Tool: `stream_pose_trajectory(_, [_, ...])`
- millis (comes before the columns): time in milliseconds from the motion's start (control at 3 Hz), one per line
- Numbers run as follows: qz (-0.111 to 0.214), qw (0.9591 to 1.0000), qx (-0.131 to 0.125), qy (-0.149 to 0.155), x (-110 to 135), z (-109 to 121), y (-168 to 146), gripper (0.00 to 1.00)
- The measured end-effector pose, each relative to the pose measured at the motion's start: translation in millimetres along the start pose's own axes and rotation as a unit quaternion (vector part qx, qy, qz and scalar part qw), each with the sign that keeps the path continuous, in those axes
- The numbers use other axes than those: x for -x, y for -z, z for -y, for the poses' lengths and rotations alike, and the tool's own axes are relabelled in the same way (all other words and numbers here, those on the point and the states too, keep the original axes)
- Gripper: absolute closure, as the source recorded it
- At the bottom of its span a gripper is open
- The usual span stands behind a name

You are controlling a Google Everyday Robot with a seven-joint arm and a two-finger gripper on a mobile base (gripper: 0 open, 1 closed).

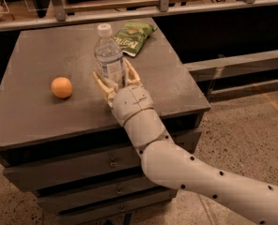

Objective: Place blue plastic bottle upright

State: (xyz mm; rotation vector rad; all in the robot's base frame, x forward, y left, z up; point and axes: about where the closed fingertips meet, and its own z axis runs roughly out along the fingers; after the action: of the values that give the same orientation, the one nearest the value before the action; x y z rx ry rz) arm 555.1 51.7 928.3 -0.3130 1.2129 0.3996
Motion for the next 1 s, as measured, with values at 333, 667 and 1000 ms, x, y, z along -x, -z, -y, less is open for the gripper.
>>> stream_pose_trajectory(333, [0.015, 0.9998, 0.006, 0.011, -4.0, -8.5, -3.3, 1.00])
stream_pose_trajectory(667, [0.012, 0.9998, 0.005, 0.015, -8.8, -10.0, 1.3, 1.00])
stream_pose_trajectory(1000, [0.011, 0.9998, 0.003, 0.017, -12.2, -10.7, 4.7, 0.85])
